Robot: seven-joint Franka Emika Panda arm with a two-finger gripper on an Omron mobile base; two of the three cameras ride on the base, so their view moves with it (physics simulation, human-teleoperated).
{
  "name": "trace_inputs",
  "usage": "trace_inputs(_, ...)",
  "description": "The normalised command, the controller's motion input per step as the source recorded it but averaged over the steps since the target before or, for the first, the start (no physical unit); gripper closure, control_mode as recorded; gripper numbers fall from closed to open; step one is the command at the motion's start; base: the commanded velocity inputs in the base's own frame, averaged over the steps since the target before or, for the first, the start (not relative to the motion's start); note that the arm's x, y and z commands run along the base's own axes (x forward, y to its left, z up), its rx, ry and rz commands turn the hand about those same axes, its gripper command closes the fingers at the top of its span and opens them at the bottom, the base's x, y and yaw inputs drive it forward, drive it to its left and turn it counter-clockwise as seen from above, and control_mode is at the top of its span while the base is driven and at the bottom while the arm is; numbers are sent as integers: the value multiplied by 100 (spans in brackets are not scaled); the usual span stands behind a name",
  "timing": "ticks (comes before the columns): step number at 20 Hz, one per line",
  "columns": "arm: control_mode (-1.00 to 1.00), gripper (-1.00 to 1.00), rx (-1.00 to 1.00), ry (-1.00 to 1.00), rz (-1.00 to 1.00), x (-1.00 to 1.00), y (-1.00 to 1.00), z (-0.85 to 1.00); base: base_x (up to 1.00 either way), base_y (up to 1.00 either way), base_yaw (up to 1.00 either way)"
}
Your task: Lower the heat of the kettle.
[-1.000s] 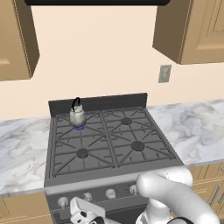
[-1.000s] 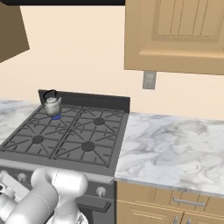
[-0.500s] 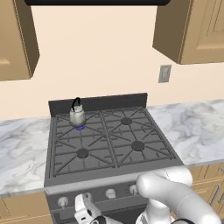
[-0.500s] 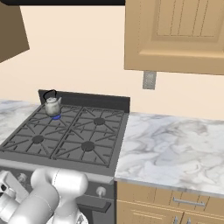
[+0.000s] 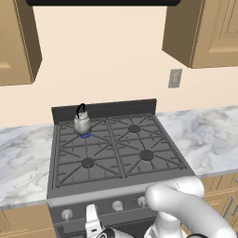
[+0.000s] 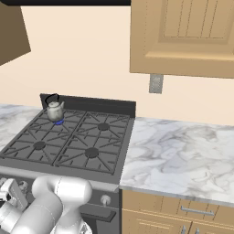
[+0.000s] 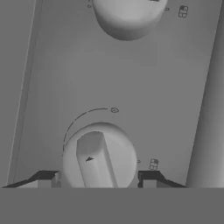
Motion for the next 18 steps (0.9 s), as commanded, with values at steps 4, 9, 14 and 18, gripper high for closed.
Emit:
trace_inputs(4, -100, 100, 28, 0, 0, 0, 0, 3, 0, 0, 0)
trace_inputs(9, -100, 100, 27, 0, -2, 0, 0, 5, 0, 0, 0)
trace_inputs(14, -100, 100, 27, 0, -3, 0, 0, 6, 0, 0, 0)
trace_inputs(18, -100, 100, 28, 0, -5, 0, 0, 9, 0, 0, 0)
